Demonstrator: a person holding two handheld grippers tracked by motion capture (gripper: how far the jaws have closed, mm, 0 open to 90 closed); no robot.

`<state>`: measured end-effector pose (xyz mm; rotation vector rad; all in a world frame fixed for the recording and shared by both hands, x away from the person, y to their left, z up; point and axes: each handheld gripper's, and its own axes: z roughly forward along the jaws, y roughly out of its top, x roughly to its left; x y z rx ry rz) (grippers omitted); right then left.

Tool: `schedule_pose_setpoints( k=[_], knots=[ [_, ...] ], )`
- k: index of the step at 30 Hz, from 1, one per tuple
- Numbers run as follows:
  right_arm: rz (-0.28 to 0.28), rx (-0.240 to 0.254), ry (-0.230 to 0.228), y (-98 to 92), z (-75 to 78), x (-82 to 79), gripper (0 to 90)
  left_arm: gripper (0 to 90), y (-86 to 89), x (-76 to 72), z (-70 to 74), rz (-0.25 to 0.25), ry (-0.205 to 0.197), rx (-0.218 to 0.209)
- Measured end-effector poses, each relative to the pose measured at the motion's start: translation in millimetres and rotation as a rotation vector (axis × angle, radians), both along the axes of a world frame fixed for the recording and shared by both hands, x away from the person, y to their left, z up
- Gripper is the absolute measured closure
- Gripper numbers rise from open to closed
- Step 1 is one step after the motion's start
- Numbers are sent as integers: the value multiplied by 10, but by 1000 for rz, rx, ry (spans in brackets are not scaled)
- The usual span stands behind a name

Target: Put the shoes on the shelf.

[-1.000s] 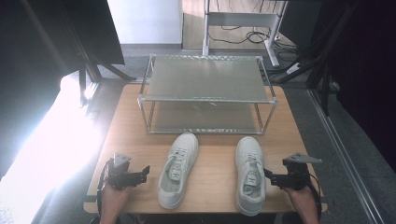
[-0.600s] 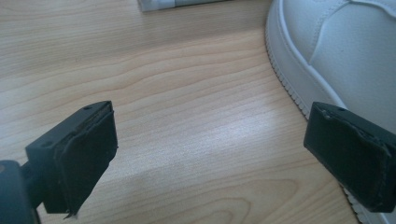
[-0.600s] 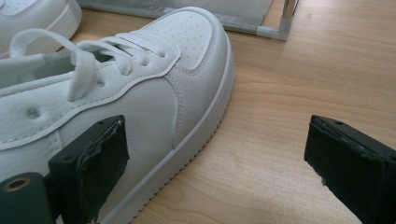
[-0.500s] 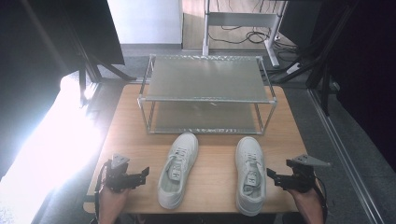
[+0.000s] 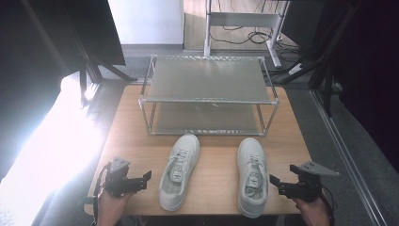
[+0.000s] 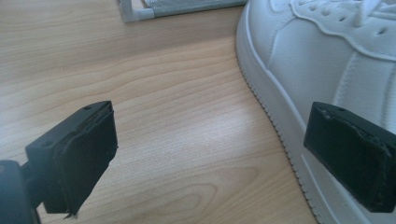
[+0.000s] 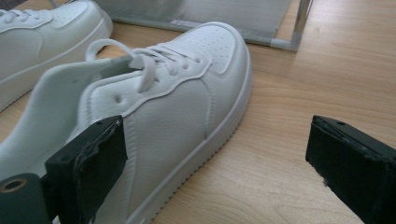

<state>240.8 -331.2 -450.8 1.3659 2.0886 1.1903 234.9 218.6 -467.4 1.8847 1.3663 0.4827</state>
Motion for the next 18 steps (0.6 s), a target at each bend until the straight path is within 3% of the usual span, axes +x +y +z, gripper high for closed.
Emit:
schedule_pose_setpoints(
  k=[4,8,12,18],
  knots=[
    [24,-14,-9,63,41,-47,38,27,-53,-39,79,-19,-3,5],
    [35,-24,-18,150,78,-82,35,31,-125,-74,162,-48,-9,-21],
    [58,-54,3,259,88,-93,45,39,-222,-93,214,-76,-16,-36],
    [55,-70,52,380,66,-40,63,53,-418,-24,181,-109,6,-12]
  ],
)
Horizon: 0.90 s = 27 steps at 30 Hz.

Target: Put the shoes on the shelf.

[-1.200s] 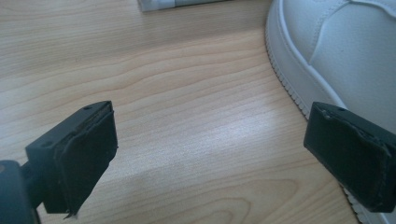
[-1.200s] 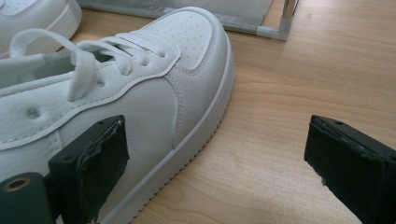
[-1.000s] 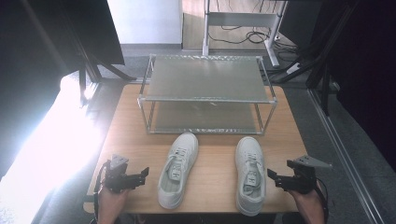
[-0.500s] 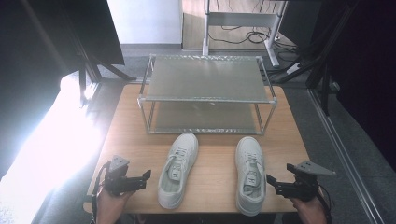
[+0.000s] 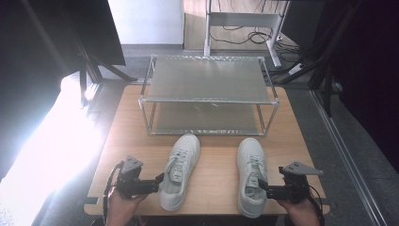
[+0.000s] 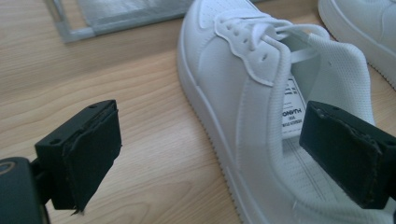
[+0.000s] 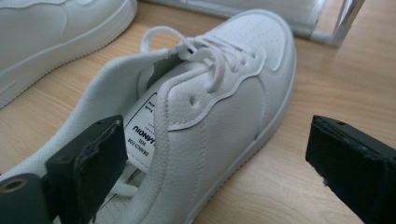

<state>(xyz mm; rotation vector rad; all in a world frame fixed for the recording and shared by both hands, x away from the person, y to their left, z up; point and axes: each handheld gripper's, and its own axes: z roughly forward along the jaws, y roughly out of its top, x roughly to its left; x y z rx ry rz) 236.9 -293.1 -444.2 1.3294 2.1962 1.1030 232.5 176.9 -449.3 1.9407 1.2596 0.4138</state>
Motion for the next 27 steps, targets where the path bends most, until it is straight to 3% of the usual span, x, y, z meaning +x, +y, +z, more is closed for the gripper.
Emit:
schedule_pose_setpoints(
  k=[3,8,15,17,20,27],
  knots=[
    [-4,5,29,40,-29,44,90,71,-97,55,-33,-12,11,-8],
    [-27,9,81,84,-83,121,147,115,-228,157,-94,-20,32,16],
    [-37,27,133,119,-109,189,338,188,-265,287,-187,10,63,32],
    [-32,10,151,149,-117,199,386,212,-268,308,-207,10,73,47],
    [-41,-10,150,156,-111,198,440,255,-265,320,-211,4,93,25],
    [-40,-57,173,122,-94,187,573,520,-313,323,-199,-47,119,0]
  ],
)
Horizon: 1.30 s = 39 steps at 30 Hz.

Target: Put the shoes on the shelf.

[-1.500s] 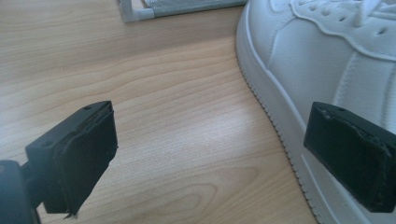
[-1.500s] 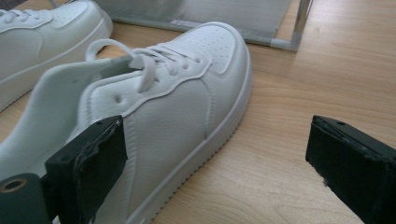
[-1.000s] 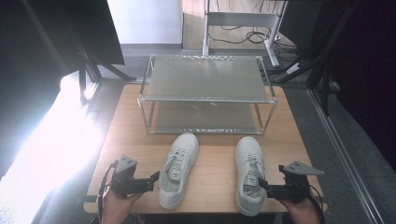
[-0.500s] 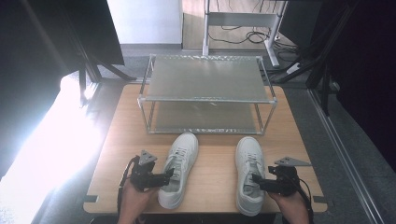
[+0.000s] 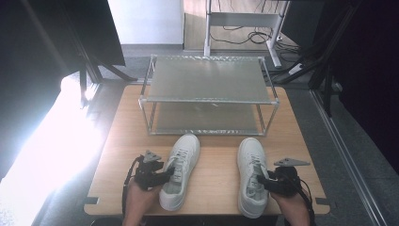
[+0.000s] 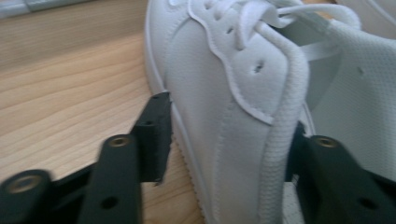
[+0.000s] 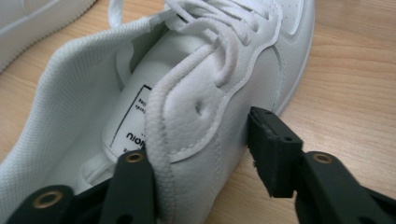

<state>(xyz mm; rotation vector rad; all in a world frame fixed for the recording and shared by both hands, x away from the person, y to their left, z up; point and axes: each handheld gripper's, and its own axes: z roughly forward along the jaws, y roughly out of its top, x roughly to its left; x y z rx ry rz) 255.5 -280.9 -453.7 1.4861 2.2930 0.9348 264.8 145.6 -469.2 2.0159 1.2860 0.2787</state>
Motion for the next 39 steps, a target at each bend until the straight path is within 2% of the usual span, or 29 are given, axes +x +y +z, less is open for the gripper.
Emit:
schedule_pose_setpoints(
  k=[2,7,11,14,22,24,27,30,35,39],
  knots=[
    [-1,-12,2,1,10,-8,620,602,-10,1,-1,-15,0,-7],
    [-51,-20,4,-102,39,-28,797,713,-24,-26,-14,11,-22,12],
    [-75,67,24,-264,24,5,813,796,-5,-49,-33,26,-51,11],
    [-73,131,47,-341,8,25,812,814,46,-52,-56,39,-55,-33],
    [-68,209,52,-427,-4,61,814,833,194,-32,-95,66,-33,-161],
    [-65,246,59,-451,-13,88,816,835,235,-20,-102,79,-21,-199],
    [-53,322,81,-477,-37,147,818,838,311,1,-127,89,5,-281],
    [-47,356,90,-455,-51,188,821,838,339,5,-126,88,11,-331],
    [-38,424,91,-388,-46,269,820,838,343,-11,-53,88,-2,-371],
    [-28,498,81,-338,-7,332,820,837,364,-32,24,86,-17,-409]
  ],
)
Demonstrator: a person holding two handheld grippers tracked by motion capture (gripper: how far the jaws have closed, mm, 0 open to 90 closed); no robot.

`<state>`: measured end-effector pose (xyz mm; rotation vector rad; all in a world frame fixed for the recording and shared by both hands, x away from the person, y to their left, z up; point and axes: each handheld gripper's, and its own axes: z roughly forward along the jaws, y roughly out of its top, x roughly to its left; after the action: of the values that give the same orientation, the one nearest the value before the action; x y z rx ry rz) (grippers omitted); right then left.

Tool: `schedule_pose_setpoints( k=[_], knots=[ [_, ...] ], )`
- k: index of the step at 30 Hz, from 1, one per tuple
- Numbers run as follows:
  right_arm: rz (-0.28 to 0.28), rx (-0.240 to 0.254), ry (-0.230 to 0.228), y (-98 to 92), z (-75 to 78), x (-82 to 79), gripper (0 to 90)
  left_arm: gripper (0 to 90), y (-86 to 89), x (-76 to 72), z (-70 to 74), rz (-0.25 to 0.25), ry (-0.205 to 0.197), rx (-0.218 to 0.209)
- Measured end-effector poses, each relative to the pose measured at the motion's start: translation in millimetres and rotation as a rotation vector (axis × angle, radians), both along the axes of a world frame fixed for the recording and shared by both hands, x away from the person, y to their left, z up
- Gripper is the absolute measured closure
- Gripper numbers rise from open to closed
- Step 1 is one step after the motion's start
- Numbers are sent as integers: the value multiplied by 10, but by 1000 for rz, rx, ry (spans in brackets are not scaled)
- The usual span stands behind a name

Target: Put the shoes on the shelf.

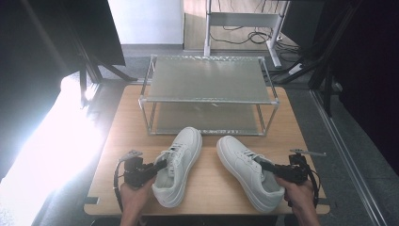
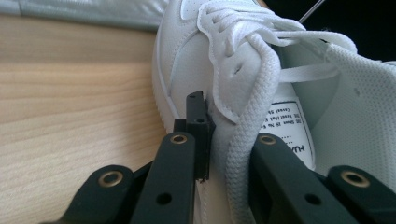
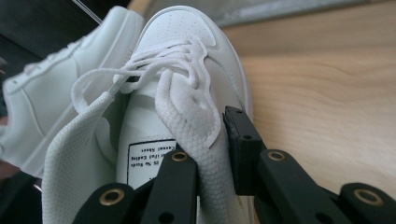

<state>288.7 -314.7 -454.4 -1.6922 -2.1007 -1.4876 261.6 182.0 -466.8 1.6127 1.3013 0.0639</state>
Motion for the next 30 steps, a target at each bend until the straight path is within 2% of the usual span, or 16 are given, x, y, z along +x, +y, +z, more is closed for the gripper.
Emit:
schedule_pose_setpoints(
  k=[3,11,17,20,26,30],
  knots=[
    [2,55,-26,69,59,43,817,836,11,-25,70,7,-22,-25],
    [-22,82,-78,206,147,71,815,836,7,-101,211,51,-83,-84],
    [-31,190,-74,203,176,70,810,835,-34,-158,292,62,-117,-82],
    [-35,240,-83,192,216,69,811,836,-58,-178,343,62,-133,-95],
    [-57,268,-112,224,364,65,809,836,-103,-187,449,67,-161,-144],
    [-86,288,-124,261,451,80,808,835,-138,-183,506,92,-183,-165]
  ],
)
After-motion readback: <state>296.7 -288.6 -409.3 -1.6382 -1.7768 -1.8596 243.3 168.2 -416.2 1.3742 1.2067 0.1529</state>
